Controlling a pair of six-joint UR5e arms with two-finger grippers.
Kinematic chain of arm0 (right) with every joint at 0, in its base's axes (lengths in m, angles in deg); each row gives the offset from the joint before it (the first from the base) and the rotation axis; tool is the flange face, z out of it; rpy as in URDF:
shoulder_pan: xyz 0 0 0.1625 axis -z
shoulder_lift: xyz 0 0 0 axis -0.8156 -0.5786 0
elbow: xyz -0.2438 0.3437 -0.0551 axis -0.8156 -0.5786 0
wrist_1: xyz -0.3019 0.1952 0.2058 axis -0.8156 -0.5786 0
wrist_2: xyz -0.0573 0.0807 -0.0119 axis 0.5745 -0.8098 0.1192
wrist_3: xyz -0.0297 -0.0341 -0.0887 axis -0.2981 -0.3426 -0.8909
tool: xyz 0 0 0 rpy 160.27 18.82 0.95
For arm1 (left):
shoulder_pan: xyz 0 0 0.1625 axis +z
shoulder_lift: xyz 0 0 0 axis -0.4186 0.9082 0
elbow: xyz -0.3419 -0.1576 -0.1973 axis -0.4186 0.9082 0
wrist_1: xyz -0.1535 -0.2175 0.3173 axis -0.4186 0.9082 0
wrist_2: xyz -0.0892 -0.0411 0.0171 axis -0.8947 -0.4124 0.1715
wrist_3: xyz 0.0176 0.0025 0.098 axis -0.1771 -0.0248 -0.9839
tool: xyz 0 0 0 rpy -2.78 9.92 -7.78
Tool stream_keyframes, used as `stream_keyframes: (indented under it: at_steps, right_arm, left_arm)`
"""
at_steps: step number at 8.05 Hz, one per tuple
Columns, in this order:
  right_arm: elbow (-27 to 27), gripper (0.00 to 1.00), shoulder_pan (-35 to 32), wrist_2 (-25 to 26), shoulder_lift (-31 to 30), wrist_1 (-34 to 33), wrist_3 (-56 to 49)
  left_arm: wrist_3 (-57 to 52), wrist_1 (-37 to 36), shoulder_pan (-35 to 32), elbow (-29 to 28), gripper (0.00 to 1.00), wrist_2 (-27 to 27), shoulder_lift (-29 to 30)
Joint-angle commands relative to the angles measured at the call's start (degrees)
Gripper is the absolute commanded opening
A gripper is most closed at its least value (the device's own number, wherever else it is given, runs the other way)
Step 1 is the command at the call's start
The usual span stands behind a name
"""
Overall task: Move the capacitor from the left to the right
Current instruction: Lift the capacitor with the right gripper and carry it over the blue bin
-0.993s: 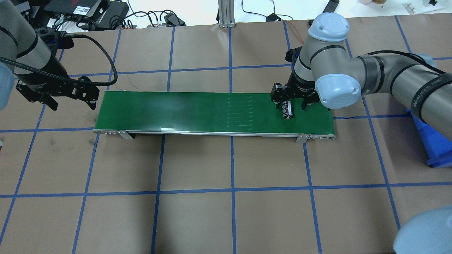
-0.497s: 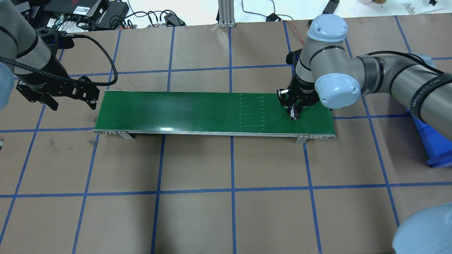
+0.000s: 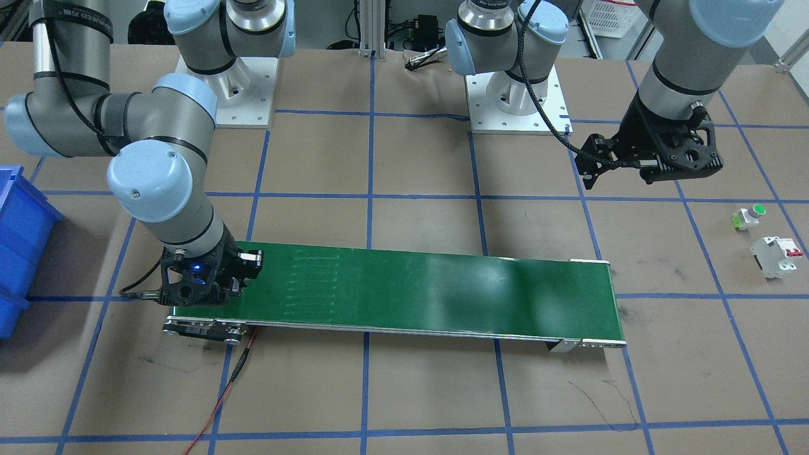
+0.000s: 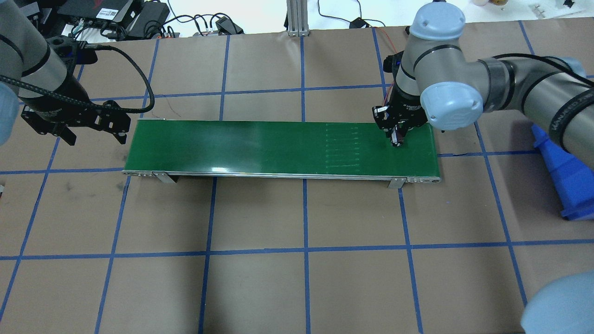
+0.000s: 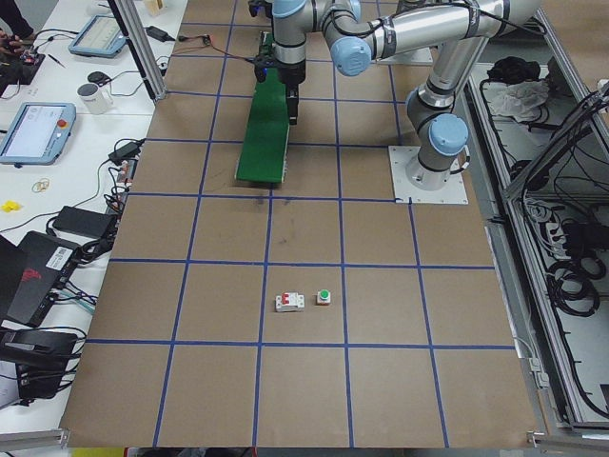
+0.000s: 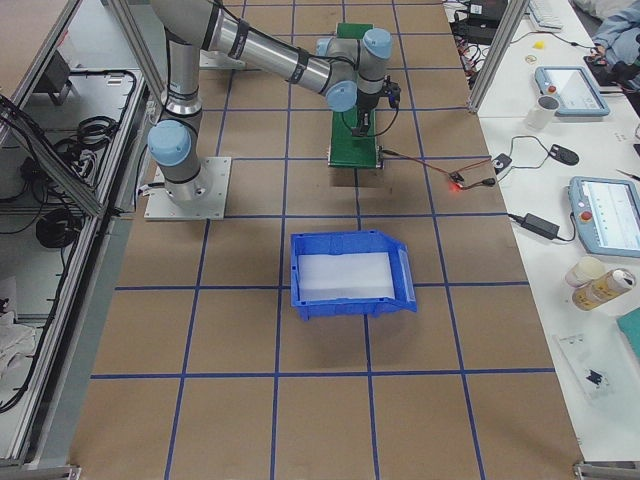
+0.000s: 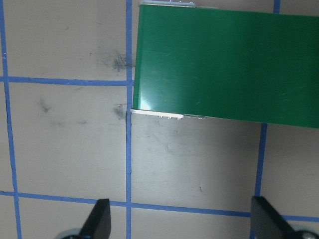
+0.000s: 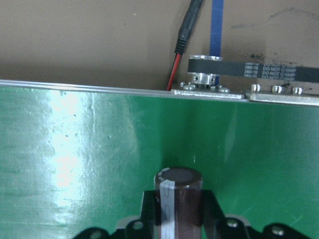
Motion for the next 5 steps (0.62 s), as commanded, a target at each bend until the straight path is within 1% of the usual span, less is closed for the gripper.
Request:
stream_keyframes:
  at_steps: [1, 2, 3, 5]
  right_arm:
    - [-6.7, 0.0, 7.5, 2.3, -2.6, 8.5, -7.4]
    - [-6.9, 0.0, 11.9, 3.0, -5.2, 10.0, -13.9]
    - [-6.9, 0.0, 16.2, 5.7, -7.4, 11.7, -22.7]
    - [-7.0, 0.0, 27.8, 6.2, -8.1, 11.6, -37.9]
  left_arm:
    - [0.0, -0.1, 0.1, 0.0, 1.0, -0.1, 0.1]
    - [0.0, 0.0, 0.1, 0.1, 1.0, 0.2, 0.1]
    - [0.0, 0.0, 0.0, 0.1, 1.0, 0.2, 0.1]
    - [-0.1, 0.1, 0.0, 0.1, 1.0, 0.2, 0.1]
